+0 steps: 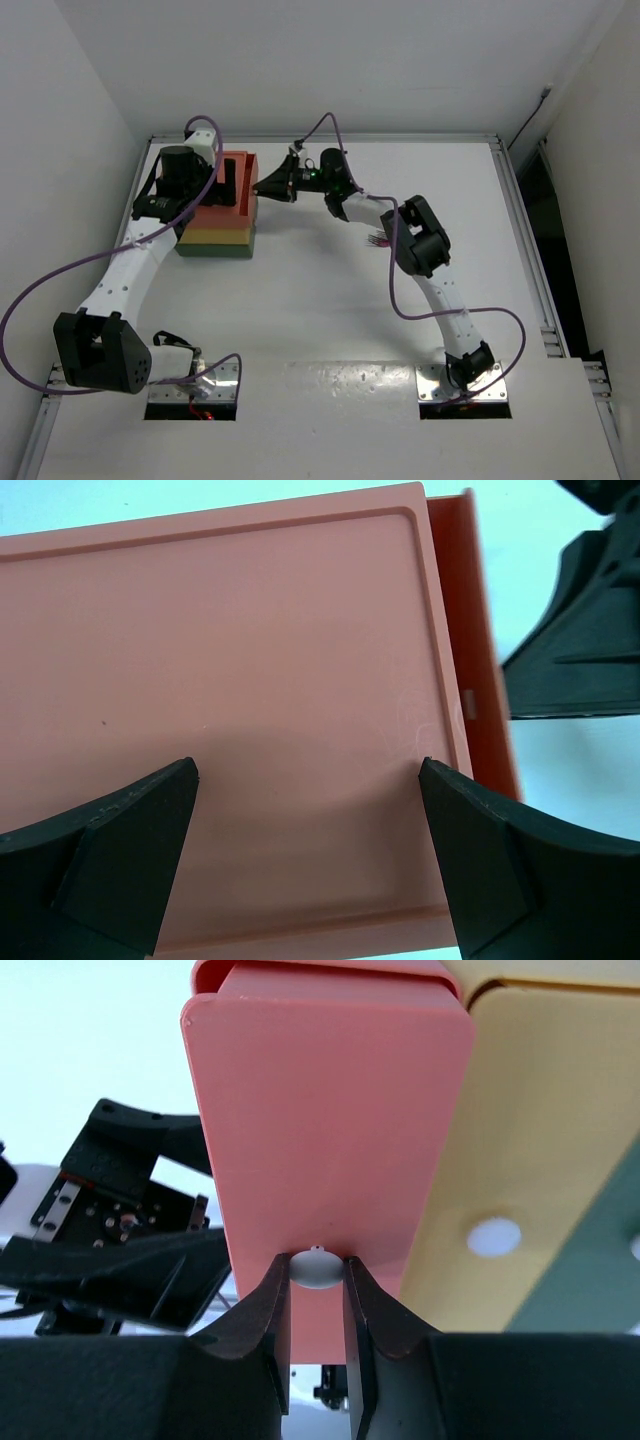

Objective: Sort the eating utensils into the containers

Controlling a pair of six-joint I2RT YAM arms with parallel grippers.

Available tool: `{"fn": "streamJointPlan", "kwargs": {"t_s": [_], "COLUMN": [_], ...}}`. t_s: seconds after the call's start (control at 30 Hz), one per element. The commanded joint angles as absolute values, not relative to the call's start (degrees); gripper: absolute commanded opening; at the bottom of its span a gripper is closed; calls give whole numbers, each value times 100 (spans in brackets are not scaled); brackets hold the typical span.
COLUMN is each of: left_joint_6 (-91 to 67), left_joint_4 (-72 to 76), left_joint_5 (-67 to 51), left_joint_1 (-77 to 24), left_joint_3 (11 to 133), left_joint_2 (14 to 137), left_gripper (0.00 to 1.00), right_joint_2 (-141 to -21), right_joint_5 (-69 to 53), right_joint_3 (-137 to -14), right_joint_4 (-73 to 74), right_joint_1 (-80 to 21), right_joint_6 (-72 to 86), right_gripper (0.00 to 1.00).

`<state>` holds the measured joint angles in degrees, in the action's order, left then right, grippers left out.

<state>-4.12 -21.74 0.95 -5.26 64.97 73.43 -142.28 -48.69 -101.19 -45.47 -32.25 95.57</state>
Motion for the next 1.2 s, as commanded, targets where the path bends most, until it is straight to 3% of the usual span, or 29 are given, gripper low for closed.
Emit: {"fn": "streamJointPlan", "kwargs": {"t_s": [0.0,0.53,1.17], "left_joint_6": [-396,-220,-220], "left_joint_4": [-3129,-3410,-3472], "left_joint_5": [448,510,510], "left_joint_1": [-431,-88,18], "left_joint_3": [6275,7242,7189], "left_joint_2": [7620,7383,7488], "left_gripper": [100,100,100], "right_joint_2": [-13843,-13175,-12656], "right_joint_5": [-5432,-5792,-6056], "right_joint_3": [-9792,-8587,-7813], "right_joint_4": [-4685,-4808,-4501], "right_joint_1": [-3103,-2541,-2127], "right_joint_6": [9308,9001,8570], "right_gripper": [0,0,0]}}
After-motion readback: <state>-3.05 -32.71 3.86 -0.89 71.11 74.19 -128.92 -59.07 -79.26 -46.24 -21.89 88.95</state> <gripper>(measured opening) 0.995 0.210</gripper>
